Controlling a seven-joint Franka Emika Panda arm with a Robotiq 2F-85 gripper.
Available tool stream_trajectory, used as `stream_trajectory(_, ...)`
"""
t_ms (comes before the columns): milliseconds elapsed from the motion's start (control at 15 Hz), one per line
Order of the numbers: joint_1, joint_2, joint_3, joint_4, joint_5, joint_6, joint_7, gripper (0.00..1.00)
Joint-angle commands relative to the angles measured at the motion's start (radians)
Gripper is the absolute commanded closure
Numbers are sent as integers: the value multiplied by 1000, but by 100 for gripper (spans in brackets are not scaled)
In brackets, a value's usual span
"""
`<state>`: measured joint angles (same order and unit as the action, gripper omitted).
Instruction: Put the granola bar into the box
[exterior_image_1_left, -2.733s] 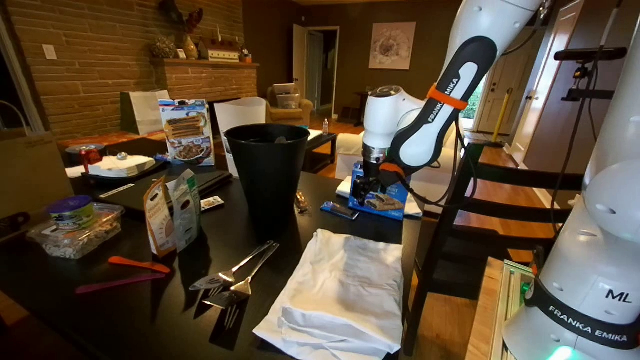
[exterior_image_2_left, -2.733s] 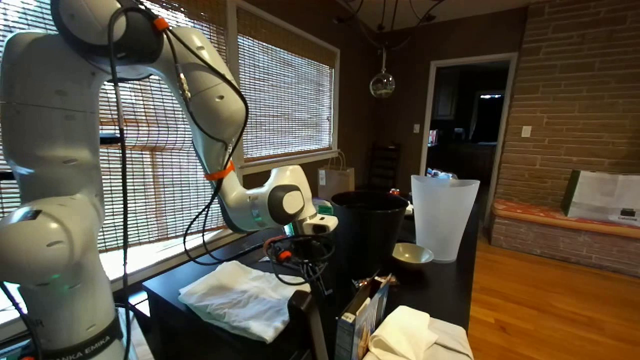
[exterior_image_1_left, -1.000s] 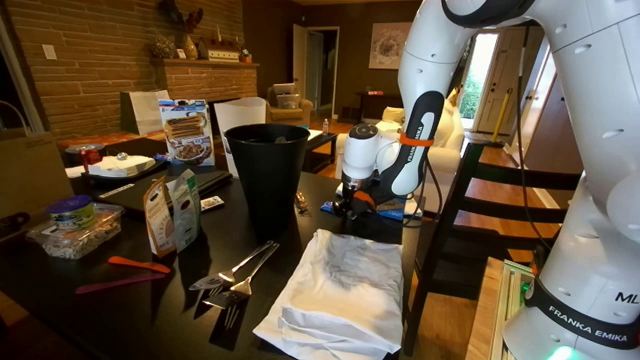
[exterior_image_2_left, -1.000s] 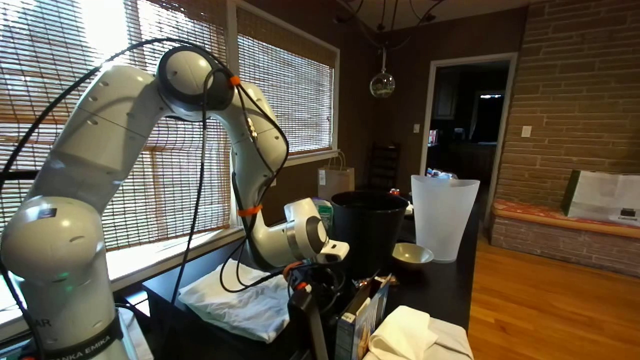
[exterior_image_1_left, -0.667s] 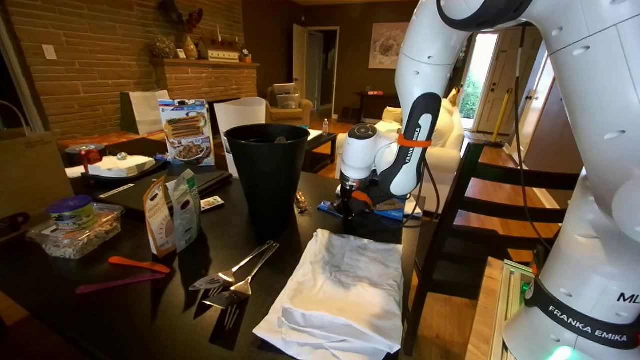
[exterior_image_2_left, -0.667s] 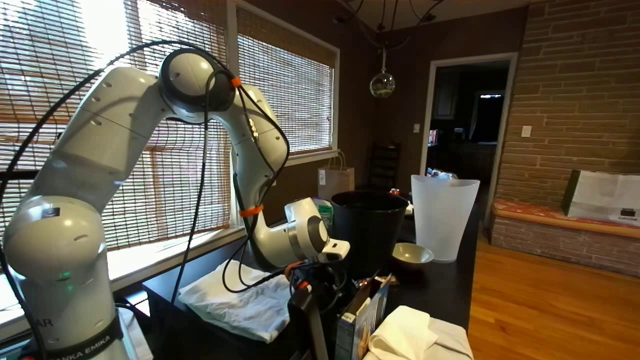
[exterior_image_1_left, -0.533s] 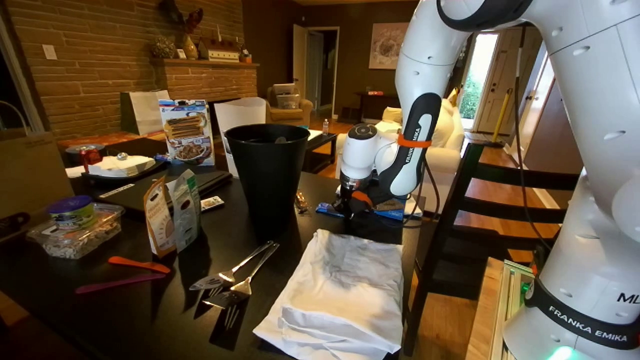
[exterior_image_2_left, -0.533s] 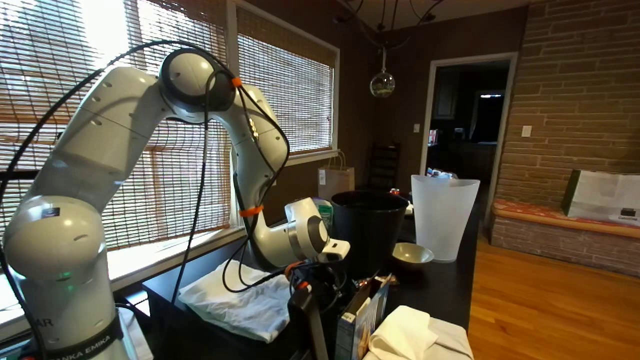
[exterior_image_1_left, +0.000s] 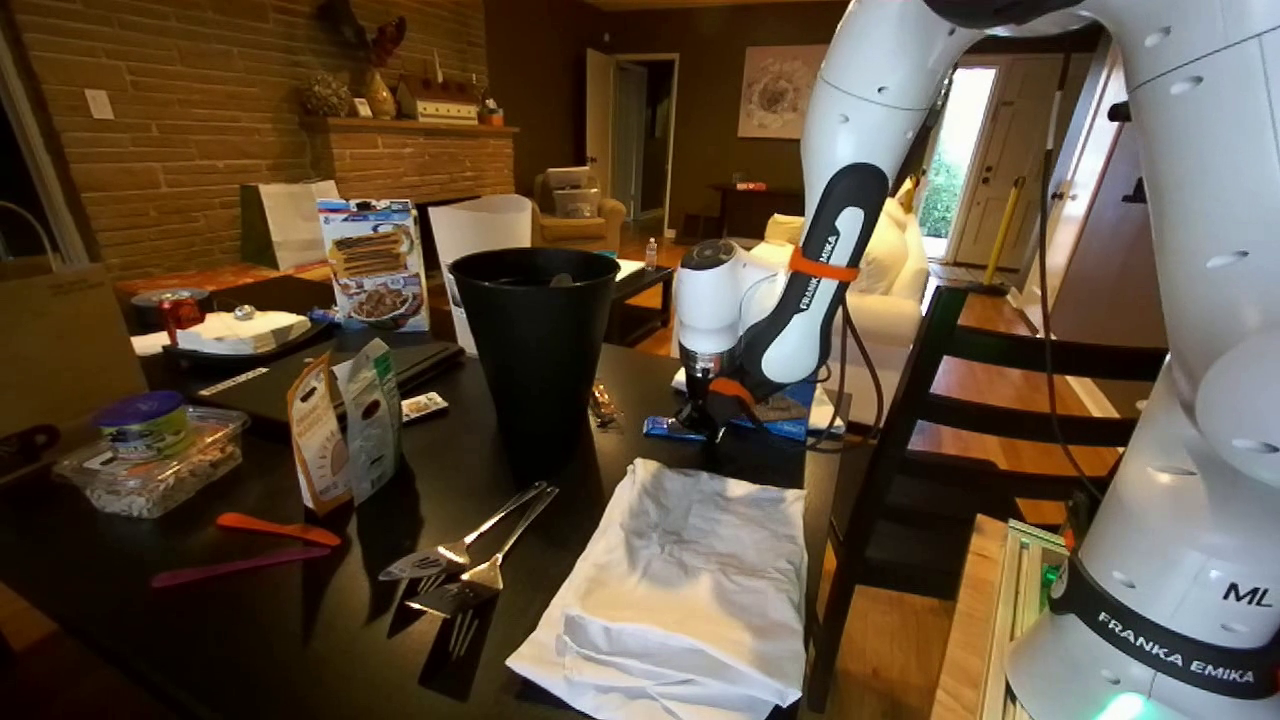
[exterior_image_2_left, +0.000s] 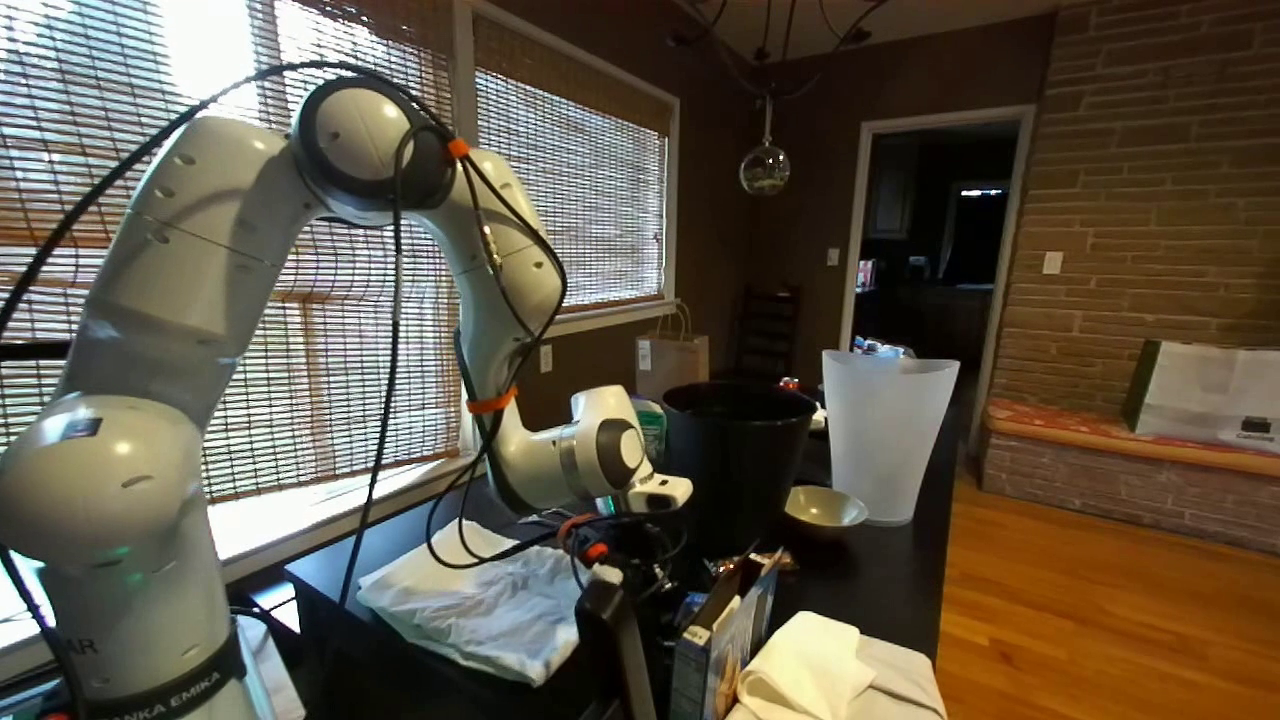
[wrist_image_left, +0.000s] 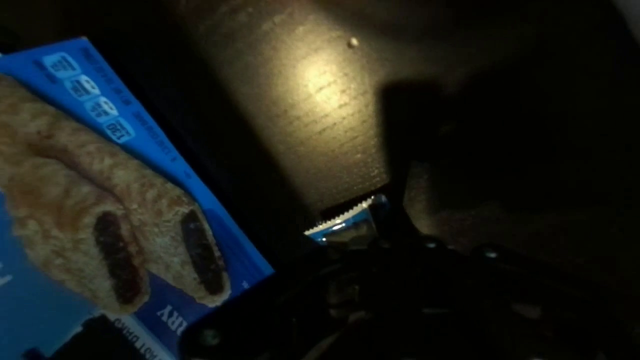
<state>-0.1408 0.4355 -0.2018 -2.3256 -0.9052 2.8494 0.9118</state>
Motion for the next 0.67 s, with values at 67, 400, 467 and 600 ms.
stream_trajectory(67, 51, -145, -16, -50, 46, -169, -178, 99)
stream_trajectory(400, 69, -264, -15, -62, -17, -221, -314, 99)
stream_trajectory(467, 71, -285, -13, -62, -24, -225, -341, 99)
stream_trajectory(600, 69, -329, -8, -66, -45, -234, -402, 99)
